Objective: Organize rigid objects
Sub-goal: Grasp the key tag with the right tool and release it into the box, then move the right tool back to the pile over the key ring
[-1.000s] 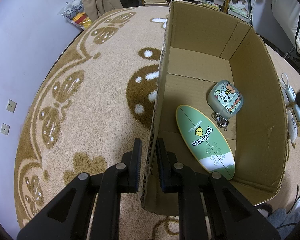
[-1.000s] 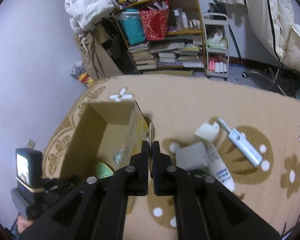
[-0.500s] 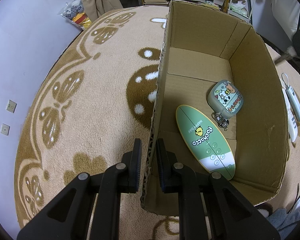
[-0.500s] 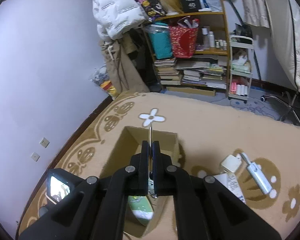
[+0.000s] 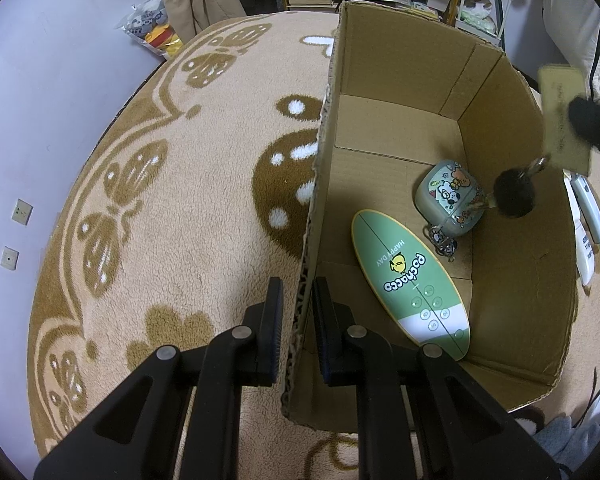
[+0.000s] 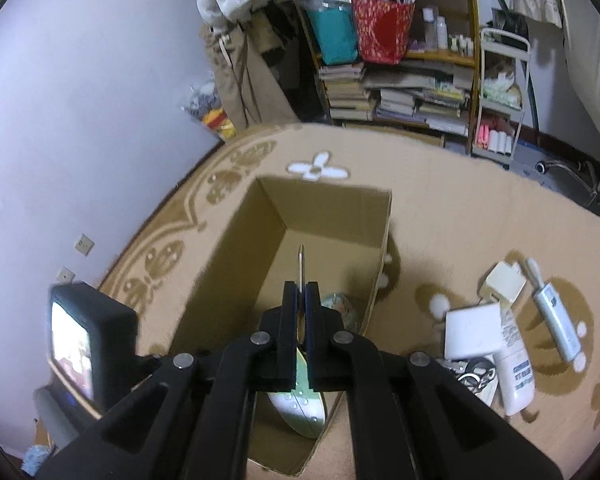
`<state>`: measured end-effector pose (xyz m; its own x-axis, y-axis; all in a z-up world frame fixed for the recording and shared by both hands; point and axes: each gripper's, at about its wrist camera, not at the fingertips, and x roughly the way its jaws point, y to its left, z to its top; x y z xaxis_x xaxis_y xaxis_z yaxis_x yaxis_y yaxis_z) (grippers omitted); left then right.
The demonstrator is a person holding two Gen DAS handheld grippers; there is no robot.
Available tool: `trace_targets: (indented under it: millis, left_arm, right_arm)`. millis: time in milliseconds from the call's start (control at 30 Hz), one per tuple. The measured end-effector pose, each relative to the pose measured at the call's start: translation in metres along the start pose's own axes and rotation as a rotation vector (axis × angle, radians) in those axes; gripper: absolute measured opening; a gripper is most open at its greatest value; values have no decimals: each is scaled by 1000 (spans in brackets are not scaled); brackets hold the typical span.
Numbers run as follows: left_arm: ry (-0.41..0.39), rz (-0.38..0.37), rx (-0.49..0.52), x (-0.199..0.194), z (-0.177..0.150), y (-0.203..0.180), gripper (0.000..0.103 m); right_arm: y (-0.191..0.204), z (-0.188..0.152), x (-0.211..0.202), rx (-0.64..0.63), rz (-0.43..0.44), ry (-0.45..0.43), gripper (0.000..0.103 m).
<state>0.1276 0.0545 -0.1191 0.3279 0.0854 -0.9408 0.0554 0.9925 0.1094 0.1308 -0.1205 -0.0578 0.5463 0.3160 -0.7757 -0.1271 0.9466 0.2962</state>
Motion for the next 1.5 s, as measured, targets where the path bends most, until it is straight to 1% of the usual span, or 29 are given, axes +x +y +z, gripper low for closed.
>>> trace_targets:
  millis: [133, 433, 600, 800, 833, 867, 900, 933, 967, 1000, 1033, 1067, 1100, 1133, 1200, 1333, 1500]
  left_arm:
    - [0, -1, 1, 0, 1, 1, 14]
    - [0, 1, 3, 0, 1, 1, 14]
    - [0, 2, 4, 1, 1, 1, 14]
    - [1, 5, 7, 1, 1, 1, 15]
    - [1, 4, 6, 1, 1, 1, 14]
    - [1, 5, 7, 1, 1, 1, 15]
    - [1, 6, 7, 1, 1, 1, 15]
    - [1, 6, 7, 1, 1, 1, 15]
    - [1, 6, 8, 1, 1, 1, 15]
    - [1, 5, 8, 1, 1, 1, 15]
    - [2, 5, 7, 1, 1, 1, 15]
    - [1, 4, 6, 1, 1, 1, 15]
    - [1, 4, 6, 1, 1, 1, 15]
    - [1, 4, 6, 1, 1, 1, 15]
    - [1, 5, 6, 1, 1, 1, 15]
    - [1, 4, 6, 1, 0, 1, 15]
    - [2, 6, 7, 1, 1, 1, 15]
  right_arm:
    - [-5, -7, 10, 4, -14, 28, 5]
    - [-8, -12, 16, 10, -24, 52, 5]
    - [-12, -13, 14, 13, -22, 56, 6]
    - [-15, -15, 5, 26, 7, 45, 7]
    - [-15, -15, 2, 21, 1, 42, 9]
    - [-16, -15, 0, 17, -6, 42, 11]
    - [-16, -15, -2, 15, -11, 42, 22]
    - [-18, -16, -4, 14, -18, 42, 41]
    - [-20, -16, -7, 16, -30, 40, 51]
    - [-21, -17, -10, 19, -40, 34, 67]
    - [-23, -18, -13, 20, -50, 20, 73]
    - [-26, -19, -17, 20, -63, 7, 75]
    - [-30, -19, -20, 21, -71, 3, 79]
    - [-33, -19, -22, 26, -78, 3, 85]
    - [-43, -20, -24, 45, -91, 7, 92]
    - [-65, -24, -28, 87, -114, 13, 95]
    - [-92, -34, -26, 141, -138, 37, 95]
